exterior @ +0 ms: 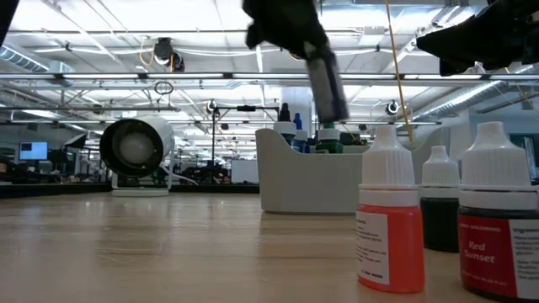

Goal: Pick & Place food coloring
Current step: Put the large purple food coloring bottle into the gray bin

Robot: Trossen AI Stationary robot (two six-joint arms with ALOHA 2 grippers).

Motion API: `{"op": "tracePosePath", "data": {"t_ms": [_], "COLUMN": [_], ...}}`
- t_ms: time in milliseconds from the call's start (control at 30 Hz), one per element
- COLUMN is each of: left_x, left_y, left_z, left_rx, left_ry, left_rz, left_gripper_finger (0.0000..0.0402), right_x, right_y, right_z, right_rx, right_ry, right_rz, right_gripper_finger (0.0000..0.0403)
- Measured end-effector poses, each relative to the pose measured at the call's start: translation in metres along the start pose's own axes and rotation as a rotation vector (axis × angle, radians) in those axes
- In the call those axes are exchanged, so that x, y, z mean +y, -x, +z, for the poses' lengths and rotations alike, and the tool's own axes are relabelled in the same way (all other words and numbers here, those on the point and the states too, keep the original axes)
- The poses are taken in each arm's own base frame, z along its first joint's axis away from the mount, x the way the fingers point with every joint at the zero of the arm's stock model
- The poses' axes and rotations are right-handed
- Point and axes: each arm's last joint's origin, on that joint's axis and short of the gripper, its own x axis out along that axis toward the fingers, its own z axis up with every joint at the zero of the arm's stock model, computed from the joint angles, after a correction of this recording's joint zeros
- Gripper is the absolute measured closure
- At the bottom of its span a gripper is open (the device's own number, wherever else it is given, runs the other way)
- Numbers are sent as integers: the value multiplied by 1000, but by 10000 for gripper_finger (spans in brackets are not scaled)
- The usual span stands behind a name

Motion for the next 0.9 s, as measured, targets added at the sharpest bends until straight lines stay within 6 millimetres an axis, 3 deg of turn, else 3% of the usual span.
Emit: {"op": "tracePosePath", "data": {"t_ms": [200,900], "left_x": [7,15], "left_y": [-32,-72], "left_z": [-11,-26], "left_rx": [87,175], "left_ry": [-29,-2], "left_rz": [23,31], "left_gripper_finger": [282,282], "right_x": [0,0], "right_y": [0,0], "right_z": [1,3], "right_rx": [-10,-24], "right_ry": [1,-15], "right_rz": [-1,-2], "right_gripper_finger": [403,403]}}
